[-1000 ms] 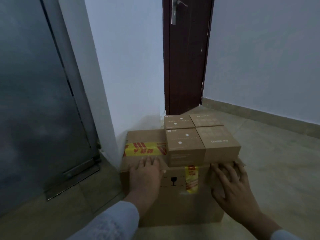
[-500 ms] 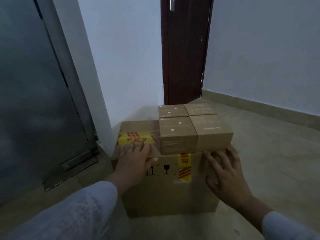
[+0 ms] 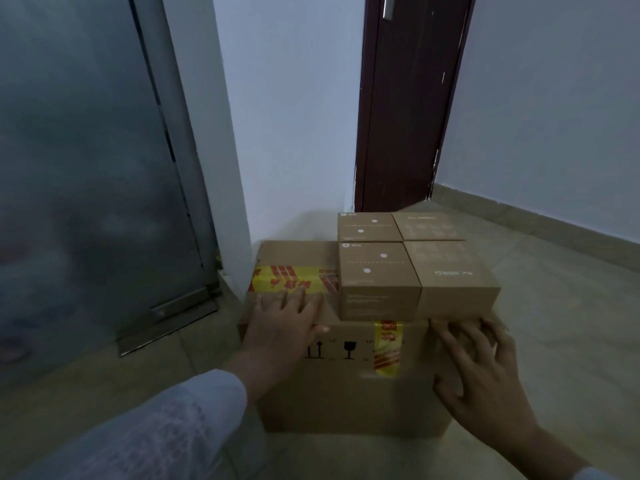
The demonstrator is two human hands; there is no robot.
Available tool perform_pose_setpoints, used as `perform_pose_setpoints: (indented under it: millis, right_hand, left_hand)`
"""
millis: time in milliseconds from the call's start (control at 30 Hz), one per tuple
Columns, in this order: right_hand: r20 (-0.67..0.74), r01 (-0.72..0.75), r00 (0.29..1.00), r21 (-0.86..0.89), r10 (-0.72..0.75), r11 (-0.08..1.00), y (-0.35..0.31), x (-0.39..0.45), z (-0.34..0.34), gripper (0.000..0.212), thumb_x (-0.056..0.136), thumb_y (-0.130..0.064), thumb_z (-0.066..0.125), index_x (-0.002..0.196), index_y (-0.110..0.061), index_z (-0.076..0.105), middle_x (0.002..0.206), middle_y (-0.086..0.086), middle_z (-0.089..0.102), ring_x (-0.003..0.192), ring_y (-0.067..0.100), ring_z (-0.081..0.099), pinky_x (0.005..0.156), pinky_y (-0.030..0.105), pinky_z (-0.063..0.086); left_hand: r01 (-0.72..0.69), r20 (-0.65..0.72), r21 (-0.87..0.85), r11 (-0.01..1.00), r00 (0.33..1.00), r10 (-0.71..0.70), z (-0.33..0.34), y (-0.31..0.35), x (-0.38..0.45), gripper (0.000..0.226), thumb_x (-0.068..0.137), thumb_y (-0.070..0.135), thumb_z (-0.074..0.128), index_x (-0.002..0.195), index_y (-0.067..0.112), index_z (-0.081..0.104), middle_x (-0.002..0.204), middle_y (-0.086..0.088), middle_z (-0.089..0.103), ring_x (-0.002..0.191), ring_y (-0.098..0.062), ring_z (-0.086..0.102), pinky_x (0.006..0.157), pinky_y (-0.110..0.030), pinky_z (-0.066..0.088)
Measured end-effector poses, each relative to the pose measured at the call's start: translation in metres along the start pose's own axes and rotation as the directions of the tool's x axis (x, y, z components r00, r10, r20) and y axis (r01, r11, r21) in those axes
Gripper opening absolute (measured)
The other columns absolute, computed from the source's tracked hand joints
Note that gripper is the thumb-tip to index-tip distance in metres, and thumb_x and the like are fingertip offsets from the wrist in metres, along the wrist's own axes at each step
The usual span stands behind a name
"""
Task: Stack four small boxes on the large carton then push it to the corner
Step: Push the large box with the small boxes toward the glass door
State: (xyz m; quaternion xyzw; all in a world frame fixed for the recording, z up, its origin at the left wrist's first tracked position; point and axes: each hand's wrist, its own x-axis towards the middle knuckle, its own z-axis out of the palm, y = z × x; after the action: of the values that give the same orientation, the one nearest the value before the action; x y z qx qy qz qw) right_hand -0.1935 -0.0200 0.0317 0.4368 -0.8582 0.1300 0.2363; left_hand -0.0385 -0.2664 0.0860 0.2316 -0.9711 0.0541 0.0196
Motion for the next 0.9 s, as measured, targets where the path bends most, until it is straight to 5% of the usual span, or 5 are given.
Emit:
perform_pose_setpoints:
  millis: [467, 633, 700, 800, 900]
  right_hand:
    - [-0.019, 0.14, 0.99, 0.108, -0.139, 0.984, 0.015, 0.013, 0.006, 0.061, 0.084, -0.052, 0.036, 0.139, -0.026, 0.031, 0.128, 0.009, 0.043, 0.124, 0.047, 0.031, 0.103, 0.049, 0.027]
    - [0.03, 0.156, 0.986, 0.13, -0.161, 0.979, -0.001, 0.022, 0.014, 0.078, 0.068, -0.044, 0.057, 0.139, -0.025, 0.034, 0.129, 0.01, 0.047, 0.125, 0.048, 0.032, 0.1, 0.06, 0.035]
    - [0.03, 0.175, 0.983, 0.147, -0.182, 0.973, -0.013, 0.021, 0.016, 0.079, 0.067, -0.044, 0.059, 0.14, -0.025, 0.035, 0.128, 0.01, 0.048, 0.124, 0.049, 0.034, 0.1, 0.061, 0.035]
    - [-0.021, 0.219, 0.976, 0.18, -0.219, 0.959, -0.037, 0.02, 0.018, 0.081, 0.065, -0.043, 0.061, 0.139, -0.024, 0.036, 0.127, 0.006, 0.046, 0.12, 0.048, 0.038, 0.096, 0.063, 0.037]
    - [-0.074, 0.279, 0.96, 0.206, -0.27, 0.938, -0.071, 0.019, 0.02, 0.081, 0.063, -0.041, 0.06, 0.138, -0.025, 0.036, 0.126, 0.004, 0.045, 0.116, 0.047, 0.041, 0.095, 0.064, 0.036]
  left_hand:
    - [0.184, 0.073, 0.001, 0.983, 0.98, -0.183, -0.01, 0.024, -0.038, 0.061, 0.094, 0.051, 0.017, 0.147, 0.025, 0.003, 0.159, -0.009, 0.006, 0.144, -0.036, 0.014, 0.113, -0.06, 0.012]
    - [0.209, 0.081, 0.051, 0.977, 0.974, -0.213, -0.011, 0.003, -0.043, 0.06, 0.093, 0.053, 0.014, 0.147, 0.026, 0.007, 0.159, -0.008, 0.011, 0.143, -0.033, 0.018, 0.113, -0.056, 0.018]
    - [0.217, 0.095, 0.077, 0.973, 0.97, -0.224, -0.013, -0.009, -0.052, 0.059, 0.093, 0.053, 0.012, 0.145, 0.027, 0.019, 0.156, -0.01, 0.024, 0.139, -0.034, 0.03, 0.109, -0.057, 0.026]
    - [0.262, 0.139, 0.037, 0.964, 0.954, -0.264, -0.013, -0.033, -0.07, 0.071, 0.092, 0.053, 0.004, 0.118, 0.022, 0.062, 0.118, -0.014, 0.067, 0.096, -0.037, 0.067, 0.076, -0.058, 0.053]
    - [0.297, 0.149, 0.051, 0.953, 0.942, -0.301, 0.001, -0.063, -0.093, 0.076, 0.093, 0.052, 0.002, 0.109, 0.019, 0.068, 0.107, -0.013, 0.072, 0.085, -0.036, 0.07, 0.068, -0.053, 0.054]
